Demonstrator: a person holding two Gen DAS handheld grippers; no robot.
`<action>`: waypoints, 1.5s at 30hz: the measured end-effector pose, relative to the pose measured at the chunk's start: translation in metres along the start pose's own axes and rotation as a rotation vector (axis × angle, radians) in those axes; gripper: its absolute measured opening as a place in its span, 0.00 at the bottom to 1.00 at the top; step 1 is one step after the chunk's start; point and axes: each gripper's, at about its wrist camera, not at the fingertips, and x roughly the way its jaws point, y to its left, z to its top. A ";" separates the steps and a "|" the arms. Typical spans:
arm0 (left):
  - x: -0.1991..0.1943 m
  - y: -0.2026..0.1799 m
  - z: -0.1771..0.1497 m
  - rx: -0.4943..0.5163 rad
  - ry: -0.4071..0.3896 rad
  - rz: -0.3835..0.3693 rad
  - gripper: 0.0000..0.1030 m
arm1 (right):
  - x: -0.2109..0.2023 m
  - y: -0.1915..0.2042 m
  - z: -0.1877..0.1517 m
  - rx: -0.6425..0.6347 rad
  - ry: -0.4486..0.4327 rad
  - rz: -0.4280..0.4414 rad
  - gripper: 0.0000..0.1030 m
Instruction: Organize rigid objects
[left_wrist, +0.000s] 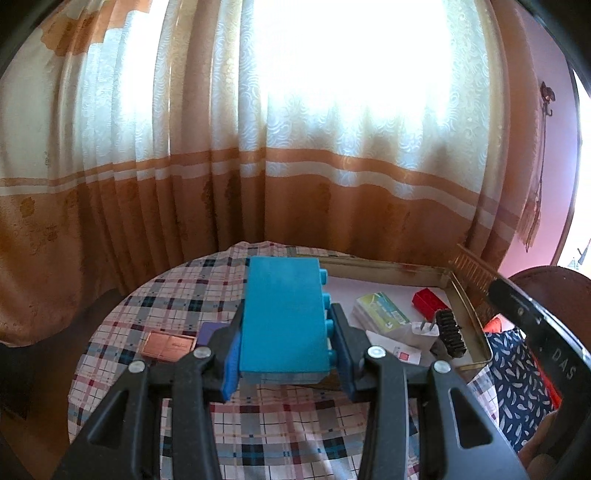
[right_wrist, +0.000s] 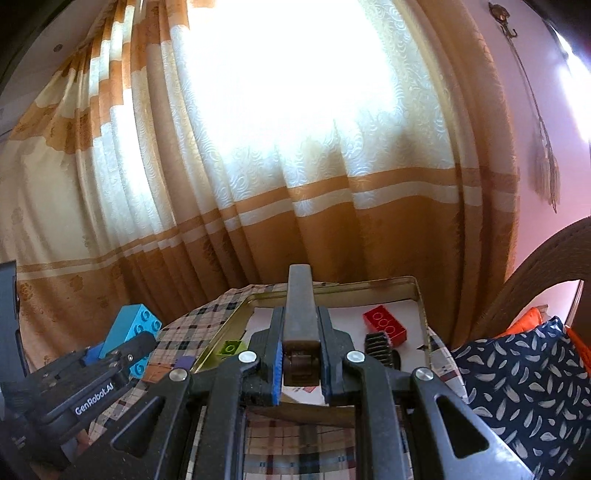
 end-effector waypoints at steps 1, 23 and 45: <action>0.001 -0.001 0.000 -0.001 0.001 -0.002 0.40 | 0.001 -0.003 0.001 0.001 -0.002 -0.006 0.17; 0.049 -0.040 0.019 0.042 0.025 -0.032 0.40 | 0.037 -0.034 0.029 -0.003 -0.026 -0.068 0.17; 0.128 -0.059 0.016 0.054 0.154 0.019 0.40 | 0.109 -0.040 0.018 -0.044 0.102 -0.145 0.17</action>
